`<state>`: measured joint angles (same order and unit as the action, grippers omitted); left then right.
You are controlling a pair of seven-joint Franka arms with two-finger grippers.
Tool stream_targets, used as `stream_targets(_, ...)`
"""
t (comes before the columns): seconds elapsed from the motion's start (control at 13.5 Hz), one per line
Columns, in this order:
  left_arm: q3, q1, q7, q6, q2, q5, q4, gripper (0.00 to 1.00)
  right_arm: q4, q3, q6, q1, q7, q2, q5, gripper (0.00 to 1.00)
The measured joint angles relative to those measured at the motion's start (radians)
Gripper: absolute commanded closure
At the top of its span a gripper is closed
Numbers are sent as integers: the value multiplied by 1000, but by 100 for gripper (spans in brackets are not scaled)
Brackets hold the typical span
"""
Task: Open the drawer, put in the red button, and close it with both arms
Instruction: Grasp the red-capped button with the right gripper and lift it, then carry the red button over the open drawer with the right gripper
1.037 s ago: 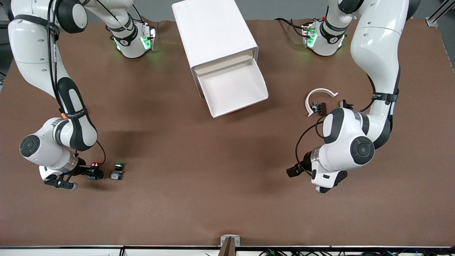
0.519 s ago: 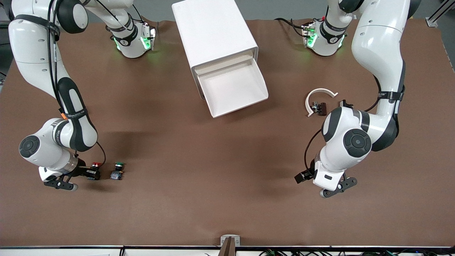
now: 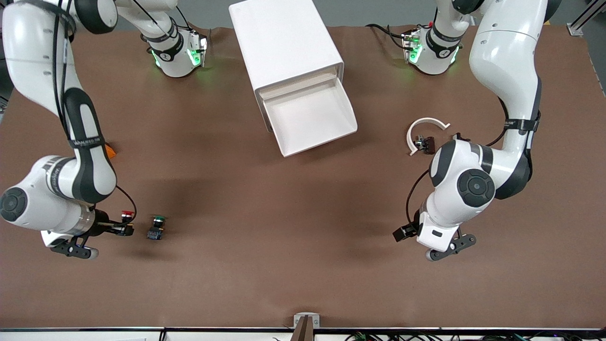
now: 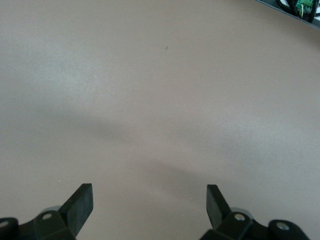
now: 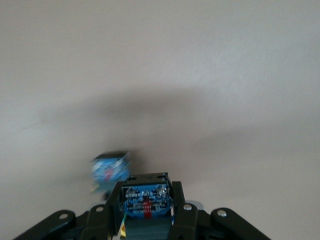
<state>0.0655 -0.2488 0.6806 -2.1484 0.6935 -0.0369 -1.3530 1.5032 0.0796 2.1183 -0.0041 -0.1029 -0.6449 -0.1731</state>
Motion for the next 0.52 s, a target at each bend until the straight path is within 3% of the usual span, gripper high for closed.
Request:
stream_targets(0.22, 1, -1, 0, 0, 0, 0, -3, 0, 12, -6, -139, 113, -251, 132, -1, 100)
stream_targets(0.52, 2, 0, 0, -1, 0, 0, -9, 0, 96, -10, -161, 332, -611, 275, -1, 100)
